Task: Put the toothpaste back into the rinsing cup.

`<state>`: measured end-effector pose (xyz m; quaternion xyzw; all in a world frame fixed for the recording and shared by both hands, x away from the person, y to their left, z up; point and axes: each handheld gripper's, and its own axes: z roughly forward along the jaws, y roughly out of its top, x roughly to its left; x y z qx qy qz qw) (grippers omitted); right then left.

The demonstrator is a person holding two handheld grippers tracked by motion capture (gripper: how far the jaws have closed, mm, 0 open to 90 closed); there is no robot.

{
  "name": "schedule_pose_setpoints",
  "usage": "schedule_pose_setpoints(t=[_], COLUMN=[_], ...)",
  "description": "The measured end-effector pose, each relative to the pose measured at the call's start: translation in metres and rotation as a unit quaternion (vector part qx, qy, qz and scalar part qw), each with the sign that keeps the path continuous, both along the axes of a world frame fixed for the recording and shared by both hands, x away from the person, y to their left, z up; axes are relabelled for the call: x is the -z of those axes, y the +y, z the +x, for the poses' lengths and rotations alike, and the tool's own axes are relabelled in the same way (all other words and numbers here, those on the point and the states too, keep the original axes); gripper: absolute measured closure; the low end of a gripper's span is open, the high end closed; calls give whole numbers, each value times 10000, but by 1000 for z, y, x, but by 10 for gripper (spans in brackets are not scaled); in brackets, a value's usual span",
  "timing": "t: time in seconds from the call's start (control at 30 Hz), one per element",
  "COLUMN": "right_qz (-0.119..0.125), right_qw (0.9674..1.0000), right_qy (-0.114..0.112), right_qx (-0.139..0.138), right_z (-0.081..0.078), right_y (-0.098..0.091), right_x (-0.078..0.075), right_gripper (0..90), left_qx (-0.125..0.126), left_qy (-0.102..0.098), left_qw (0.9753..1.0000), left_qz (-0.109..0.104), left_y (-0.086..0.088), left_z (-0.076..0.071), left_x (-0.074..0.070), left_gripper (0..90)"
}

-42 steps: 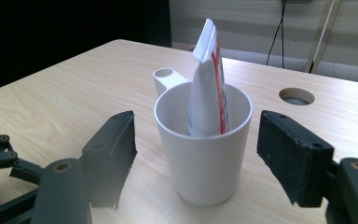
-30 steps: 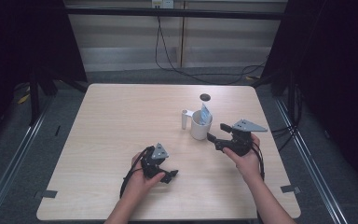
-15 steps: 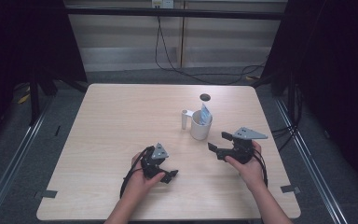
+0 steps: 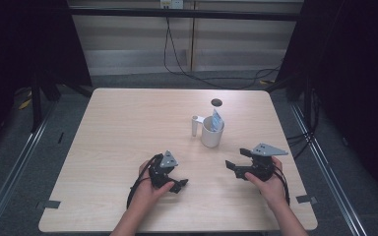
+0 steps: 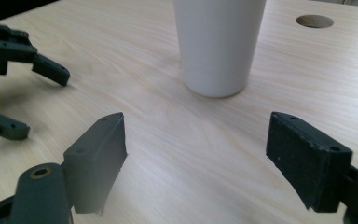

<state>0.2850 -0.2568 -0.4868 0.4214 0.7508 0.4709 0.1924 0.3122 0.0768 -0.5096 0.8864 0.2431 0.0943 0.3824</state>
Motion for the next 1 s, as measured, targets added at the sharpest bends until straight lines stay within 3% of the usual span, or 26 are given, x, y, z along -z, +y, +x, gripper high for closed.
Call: schedule_pose_setpoints(t=[0.1,0.53,1.0], right_qz=[-30,-567,-810], right_qw=[10000,9980,9961], right_qy=[55,247,332], right_qx=[29,-85,-60], right_z=[-4,-17,-27], right_y=[-4,-17,-25], right_x=[3,13,21], right_gripper=[193,170,170], left_qx=[10,5,13], left_qy=[-2,-2,-3], left_qw=[10000,10000,10000], left_qz=[-3,-11,2], left_y=[0,0,0], left_z=[0,0,0], left_x=[0,0,0], left_gripper=[152,152,152])
